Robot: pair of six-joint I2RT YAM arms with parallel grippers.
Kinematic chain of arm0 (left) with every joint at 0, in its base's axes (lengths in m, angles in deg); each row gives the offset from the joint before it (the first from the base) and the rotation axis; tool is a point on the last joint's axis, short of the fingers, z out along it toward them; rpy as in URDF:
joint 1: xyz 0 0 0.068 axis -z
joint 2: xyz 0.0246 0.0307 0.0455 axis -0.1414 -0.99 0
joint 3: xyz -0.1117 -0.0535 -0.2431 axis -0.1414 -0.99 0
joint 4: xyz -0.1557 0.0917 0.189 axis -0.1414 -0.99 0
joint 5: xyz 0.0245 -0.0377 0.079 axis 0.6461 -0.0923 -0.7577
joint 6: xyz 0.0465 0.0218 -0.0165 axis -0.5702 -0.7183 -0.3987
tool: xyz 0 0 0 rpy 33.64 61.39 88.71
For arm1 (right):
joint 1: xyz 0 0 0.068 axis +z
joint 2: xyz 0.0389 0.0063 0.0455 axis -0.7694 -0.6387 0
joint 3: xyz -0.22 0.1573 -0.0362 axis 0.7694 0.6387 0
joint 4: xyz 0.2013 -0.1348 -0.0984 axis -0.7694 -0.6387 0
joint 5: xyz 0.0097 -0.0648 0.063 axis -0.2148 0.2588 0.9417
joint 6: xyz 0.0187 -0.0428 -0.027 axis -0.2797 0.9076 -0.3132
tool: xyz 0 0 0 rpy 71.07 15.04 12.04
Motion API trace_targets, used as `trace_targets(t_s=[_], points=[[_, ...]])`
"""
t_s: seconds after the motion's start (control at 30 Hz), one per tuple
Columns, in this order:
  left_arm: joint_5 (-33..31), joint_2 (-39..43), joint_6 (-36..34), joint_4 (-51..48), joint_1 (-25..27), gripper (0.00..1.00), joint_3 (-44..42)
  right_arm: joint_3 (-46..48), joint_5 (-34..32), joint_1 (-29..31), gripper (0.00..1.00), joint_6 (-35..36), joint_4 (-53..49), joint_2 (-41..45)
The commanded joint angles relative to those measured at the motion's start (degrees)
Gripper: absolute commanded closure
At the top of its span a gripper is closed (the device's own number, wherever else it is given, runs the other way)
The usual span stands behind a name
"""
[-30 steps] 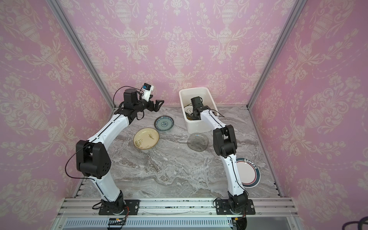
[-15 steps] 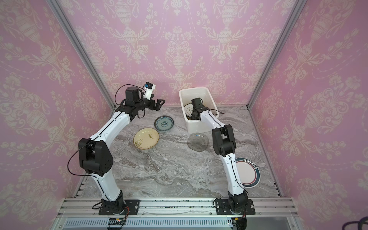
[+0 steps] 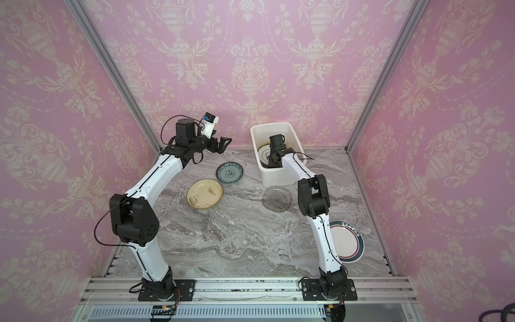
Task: Place the plates into the plastic bin on the countertop
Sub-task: 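Lower the plate into the bin against the stacked plates with the right gripper, then open the right gripper and lift it from the plate in the bin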
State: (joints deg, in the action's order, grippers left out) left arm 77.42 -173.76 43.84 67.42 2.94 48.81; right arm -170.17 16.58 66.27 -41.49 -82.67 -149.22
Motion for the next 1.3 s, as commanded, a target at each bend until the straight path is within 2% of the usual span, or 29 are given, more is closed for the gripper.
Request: trace_targets(t_s=[0.0, 0.3, 0.57, 0.93, 1.13, 1.27], points=[[-0.98, 0.11, -2.42, -1.73, 0.36, 0.01, 1.73, -0.88, -1.00, -1.90, 0.00, -0.57, -9.26, -3.00], [-2.40, 4.20, -2.03, 2.11, 0.36, 0.01, -3.01, -2.13, -2.46, -1.73, 0.00, 2.01, -13.79, 2.18], [-7.40, 8.68, 3.58, 1.28, 0.33, 0.01, -5.63, 4.36, -2.60, -1.38, 0.00, 3.80, -11.32, 8.70], [-9.41, 16.69, 2.87, 3.33, 0.35, 0.01, -14.24, 7.40, -2.84, -0.85, 0.00, 6.92, -9.51, 12.80], [-15.86, 19.90, 10.56, 7.20, -0.23, 0.01, -17.78, 6.71, -5.45, 0.41, 0.00, 13.69, -9.15, 16.50], [-11.16, 22.31, 19.40, 12.33, -3.82, 0.01, -21.57, 8.93, -8.03, 1.50, 0.00, 20.72, -8.37, 20.92]])
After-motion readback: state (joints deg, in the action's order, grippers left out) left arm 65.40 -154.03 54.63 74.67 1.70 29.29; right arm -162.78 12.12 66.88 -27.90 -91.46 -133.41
